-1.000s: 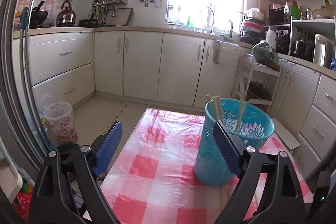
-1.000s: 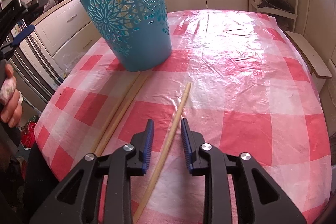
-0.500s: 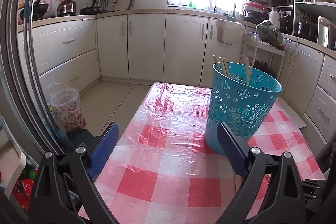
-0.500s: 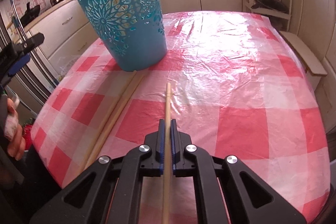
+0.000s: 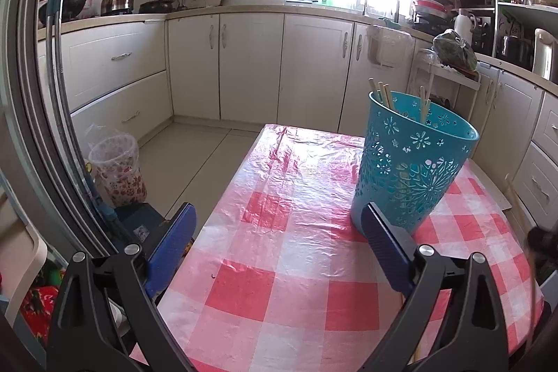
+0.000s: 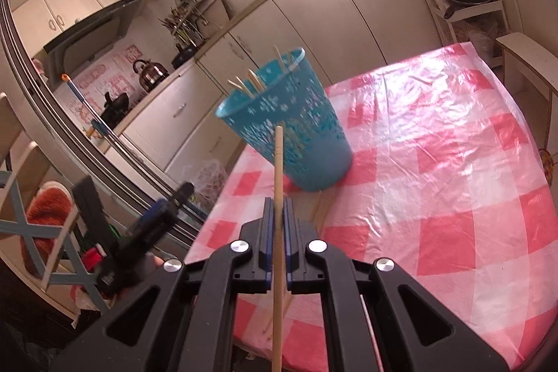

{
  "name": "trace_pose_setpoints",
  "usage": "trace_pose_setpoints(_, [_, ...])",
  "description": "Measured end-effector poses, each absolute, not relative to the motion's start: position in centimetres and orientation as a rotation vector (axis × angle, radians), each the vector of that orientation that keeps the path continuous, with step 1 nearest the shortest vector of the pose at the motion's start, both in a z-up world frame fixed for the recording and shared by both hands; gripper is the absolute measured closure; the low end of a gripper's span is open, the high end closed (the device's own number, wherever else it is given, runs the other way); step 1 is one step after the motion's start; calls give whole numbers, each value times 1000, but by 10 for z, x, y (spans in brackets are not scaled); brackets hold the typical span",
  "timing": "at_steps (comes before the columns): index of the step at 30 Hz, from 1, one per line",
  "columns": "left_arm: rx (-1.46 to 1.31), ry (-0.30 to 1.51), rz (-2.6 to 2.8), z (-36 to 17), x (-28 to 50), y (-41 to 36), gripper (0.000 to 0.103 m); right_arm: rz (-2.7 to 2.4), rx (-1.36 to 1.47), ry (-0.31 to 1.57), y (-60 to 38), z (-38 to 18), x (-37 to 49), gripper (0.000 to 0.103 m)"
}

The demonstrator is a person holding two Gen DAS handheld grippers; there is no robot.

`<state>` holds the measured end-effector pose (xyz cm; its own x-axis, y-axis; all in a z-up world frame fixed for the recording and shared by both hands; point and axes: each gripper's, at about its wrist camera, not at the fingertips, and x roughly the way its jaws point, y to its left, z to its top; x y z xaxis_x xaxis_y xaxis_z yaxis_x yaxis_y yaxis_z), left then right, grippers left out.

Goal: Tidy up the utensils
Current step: 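Lift the right tool's stick over the teal cup and open the right tool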

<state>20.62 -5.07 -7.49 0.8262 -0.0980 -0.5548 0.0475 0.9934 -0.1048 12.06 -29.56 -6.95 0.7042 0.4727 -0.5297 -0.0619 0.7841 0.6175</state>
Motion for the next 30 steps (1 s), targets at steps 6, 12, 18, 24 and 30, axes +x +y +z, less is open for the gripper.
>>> trace_pose_setpoints(6, [-112,632,-63,-87,205,-46,11,373,615,541,-300,0,154,97])
trace_pose_setpoints(12, [-127,654,-75,-92,200,-48,11,355,567,366,-290,42,217,97])
trace_pose_setpoints(18, [-134,667,-98,-94,195,-51,11,218,464,337,-275,20,274,97])
trace_pose_setpoints(24, [-157,672,-97,-95,196,-48,11,178,362,419,-262,-16,288,97])
trace_pose_setpoints(30, [-162,679,-100,-95,195,-50,11,196,339,452,-259,-23,274,97])
